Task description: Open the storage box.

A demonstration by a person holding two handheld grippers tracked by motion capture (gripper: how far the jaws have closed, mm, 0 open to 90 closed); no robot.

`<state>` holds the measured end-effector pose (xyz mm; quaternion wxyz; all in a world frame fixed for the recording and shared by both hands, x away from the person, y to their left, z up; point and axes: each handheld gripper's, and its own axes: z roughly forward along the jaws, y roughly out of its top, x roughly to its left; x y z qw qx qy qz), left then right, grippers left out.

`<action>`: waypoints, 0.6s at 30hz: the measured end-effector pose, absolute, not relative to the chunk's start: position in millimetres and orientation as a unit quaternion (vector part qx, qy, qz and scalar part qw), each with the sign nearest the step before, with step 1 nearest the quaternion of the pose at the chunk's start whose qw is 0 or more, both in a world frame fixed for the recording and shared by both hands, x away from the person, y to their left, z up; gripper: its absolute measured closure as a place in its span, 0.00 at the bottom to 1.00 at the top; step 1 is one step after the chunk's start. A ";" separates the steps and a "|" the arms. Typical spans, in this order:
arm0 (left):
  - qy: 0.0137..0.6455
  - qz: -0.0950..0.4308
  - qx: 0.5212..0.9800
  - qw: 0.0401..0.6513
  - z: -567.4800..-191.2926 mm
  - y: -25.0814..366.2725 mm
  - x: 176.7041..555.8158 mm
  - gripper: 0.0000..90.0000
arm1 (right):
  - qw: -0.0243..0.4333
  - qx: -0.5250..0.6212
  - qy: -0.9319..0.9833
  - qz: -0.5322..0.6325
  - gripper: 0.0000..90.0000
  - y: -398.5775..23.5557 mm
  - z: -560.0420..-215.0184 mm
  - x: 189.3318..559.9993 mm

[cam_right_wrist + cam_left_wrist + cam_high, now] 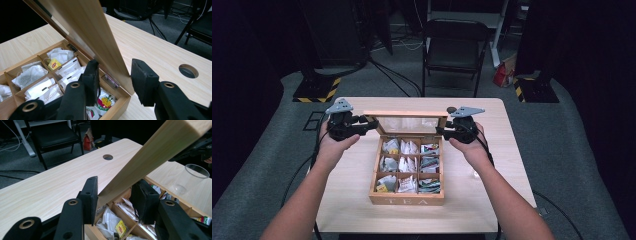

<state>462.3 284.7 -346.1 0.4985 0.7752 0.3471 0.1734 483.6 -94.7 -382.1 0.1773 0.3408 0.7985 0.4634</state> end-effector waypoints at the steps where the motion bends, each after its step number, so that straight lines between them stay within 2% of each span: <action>1: 0.348 0.172 0.774 0.499 -346.0 284.8 462.9 0.64 | 0.178 0.340 0.799 0.463 0.65 -95.1 -382.2 484.6; 18: 0.353 0.167 0.765 0.512 -348.6 286.7 473.0 0.63 | 0.162 0.348 0.795 0.469 0.65 -96.7 -381.1 493.8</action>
